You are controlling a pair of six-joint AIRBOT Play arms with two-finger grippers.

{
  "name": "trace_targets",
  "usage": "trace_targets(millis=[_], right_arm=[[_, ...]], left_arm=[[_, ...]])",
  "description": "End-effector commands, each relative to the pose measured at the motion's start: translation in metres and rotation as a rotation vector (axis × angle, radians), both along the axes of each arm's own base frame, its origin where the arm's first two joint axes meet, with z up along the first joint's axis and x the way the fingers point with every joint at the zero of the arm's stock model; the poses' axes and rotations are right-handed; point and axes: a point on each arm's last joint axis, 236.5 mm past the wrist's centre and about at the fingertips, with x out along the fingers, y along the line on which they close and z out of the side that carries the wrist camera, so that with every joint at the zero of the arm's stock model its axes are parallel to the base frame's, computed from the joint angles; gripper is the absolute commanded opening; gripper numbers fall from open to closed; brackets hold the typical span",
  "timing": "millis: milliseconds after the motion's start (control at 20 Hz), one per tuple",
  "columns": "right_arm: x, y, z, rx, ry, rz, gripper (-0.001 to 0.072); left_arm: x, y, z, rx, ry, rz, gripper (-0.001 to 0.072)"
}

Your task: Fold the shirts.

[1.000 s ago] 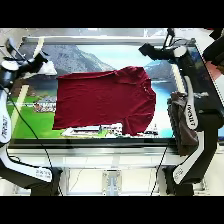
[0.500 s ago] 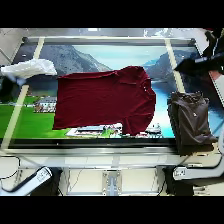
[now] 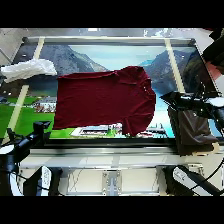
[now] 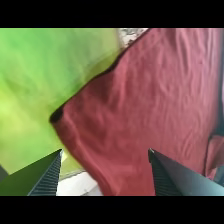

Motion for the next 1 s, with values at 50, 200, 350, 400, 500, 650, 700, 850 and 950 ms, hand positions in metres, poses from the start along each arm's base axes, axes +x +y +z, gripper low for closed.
trace_targets(millis=[50, 200, 350, 400, 500, 650, 700, 850, 950], right_arm=[[0.003, -0.003, -0.002, 0.018, -0.021, -0.054, 0.0452], [0.004, -0.001, 0.001, 0.032, -0.025, -0.056, 0.0452], [0.004, -0.001, 0.001, 0.033, -0.025, -0.056, 0.0452], [0.004, -0.001, 0.001, 0.033, -0.025, -0.056, 0.0452], [0.004, -0.001, 0.001, 0.035, -0.024, -0.055, 0.0452], [0.002, 0.002, 0.001, 0.041, -0.018, -0.042, 0.0452], [0.002, 0.002, 0.001, 0.04, -0.018, -0.042, 0.0451], [0.0, -0.001, -0.003, 0.018, -0.012, -0.039, 0.045], [-0.01, -0.003, -0.015, -0.019, 0.044, -0.02, 0.0448]], left_arm=[[-0.013, 0.002, -0.024, 0.014, 0.067, 0.013, 0.0574], [-0.008, 0.008, -0.031, -0.042, 0.077, 0.08, 0.0574], [0.001, 0.003, -0.037, -0.039, 0.065, 0.058, 0.0567], [0.005, 0.002, -0.039, -0.037, 0.065, 0.064, 0.0544], [0.011, -0.005, -0.049, -0.019, 0.086, 0.058, 0.0536], [0.018, -0.018, -0.057, -0.034, 0.105, 0.054, 0.0455], [0.022, -0.015, -0.057, -0.037, 0.101, 0.085, 0.0455], [0.027, -0.009, -0.054, -0.038, 0.087, 0.122, 0.005], [0.031, -0.007, -0.049, -0.033, 0.075, 0.121, 0.0012]])
